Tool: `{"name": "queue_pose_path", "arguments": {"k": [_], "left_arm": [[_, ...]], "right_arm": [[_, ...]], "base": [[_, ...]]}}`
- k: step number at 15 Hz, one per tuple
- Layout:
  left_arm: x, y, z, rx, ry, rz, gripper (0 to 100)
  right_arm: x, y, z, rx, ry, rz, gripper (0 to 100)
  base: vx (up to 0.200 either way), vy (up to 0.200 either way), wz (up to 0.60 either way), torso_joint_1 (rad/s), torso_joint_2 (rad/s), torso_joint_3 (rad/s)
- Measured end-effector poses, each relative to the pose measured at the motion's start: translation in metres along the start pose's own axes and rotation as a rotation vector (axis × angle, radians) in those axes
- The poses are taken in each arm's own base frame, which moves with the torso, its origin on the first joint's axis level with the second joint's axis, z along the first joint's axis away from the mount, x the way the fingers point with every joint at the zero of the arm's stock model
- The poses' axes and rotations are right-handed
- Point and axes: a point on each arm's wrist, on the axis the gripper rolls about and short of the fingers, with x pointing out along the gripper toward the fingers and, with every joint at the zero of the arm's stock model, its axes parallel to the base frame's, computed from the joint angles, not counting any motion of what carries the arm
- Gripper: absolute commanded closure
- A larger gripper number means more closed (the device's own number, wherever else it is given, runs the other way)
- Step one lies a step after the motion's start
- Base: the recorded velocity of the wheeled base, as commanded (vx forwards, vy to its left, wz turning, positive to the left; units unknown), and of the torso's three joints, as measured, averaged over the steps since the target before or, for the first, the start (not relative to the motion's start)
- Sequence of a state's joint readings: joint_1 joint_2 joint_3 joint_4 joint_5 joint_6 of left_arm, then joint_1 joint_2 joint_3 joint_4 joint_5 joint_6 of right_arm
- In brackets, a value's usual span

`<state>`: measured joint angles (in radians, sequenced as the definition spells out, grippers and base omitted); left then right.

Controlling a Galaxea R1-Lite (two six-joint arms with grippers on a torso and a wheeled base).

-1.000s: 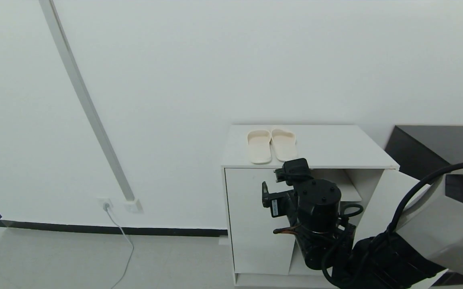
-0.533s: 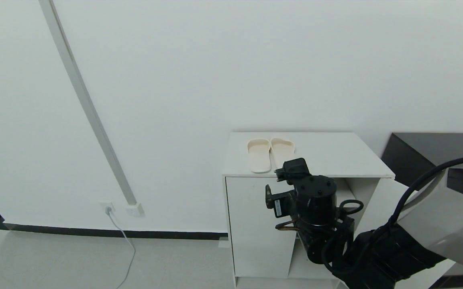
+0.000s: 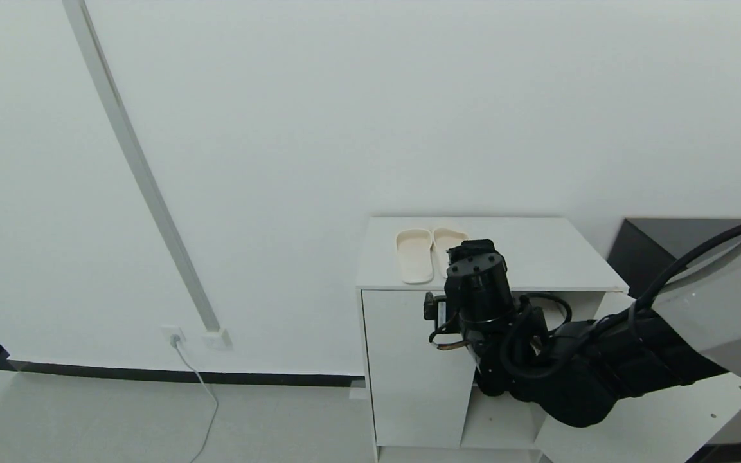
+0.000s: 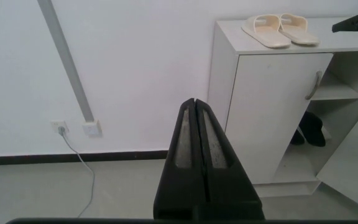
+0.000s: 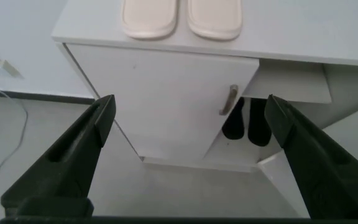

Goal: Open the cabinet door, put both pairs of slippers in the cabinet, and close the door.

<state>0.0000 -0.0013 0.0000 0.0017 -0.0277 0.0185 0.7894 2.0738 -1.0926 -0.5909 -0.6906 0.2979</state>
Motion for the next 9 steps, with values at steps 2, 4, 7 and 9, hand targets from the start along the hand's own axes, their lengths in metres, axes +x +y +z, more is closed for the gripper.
{"name": "queue_pose_path", "arguments": {"k": [2,4,7,9], "left_arm": [[0.000,0.000,0.000,0.000,0.000,0.000,100],[0.000,0.000,0.000,0.000,0.000,0.000,100],[0.000,0.000,0.000,0.000,0.000,0.000,100],[0.000,0.000,0.000,0.000,0.000,0.000,100]], "right_arm": [[0.001,0.000,0.001,0.018,0.003,0.029,0],[0.004,-0.001,-0.001,0.023,0.005,0.025,0],[0.009,-0.001,-0.003,0.030,-0.004,0.022,0],[0.013,-0.003,-0.007,0.024,0.005,0.015,0]], "base": [[0.200,0.000,0.00,0.007,0.00,0.000],[0.200,0.000,0.00,0.002,0.00,0.002],[0.200,0.000,0.00,-0.001,0.00,0.004],[0.200,0.000,0.00,0.019,0.00,0.000]]}}
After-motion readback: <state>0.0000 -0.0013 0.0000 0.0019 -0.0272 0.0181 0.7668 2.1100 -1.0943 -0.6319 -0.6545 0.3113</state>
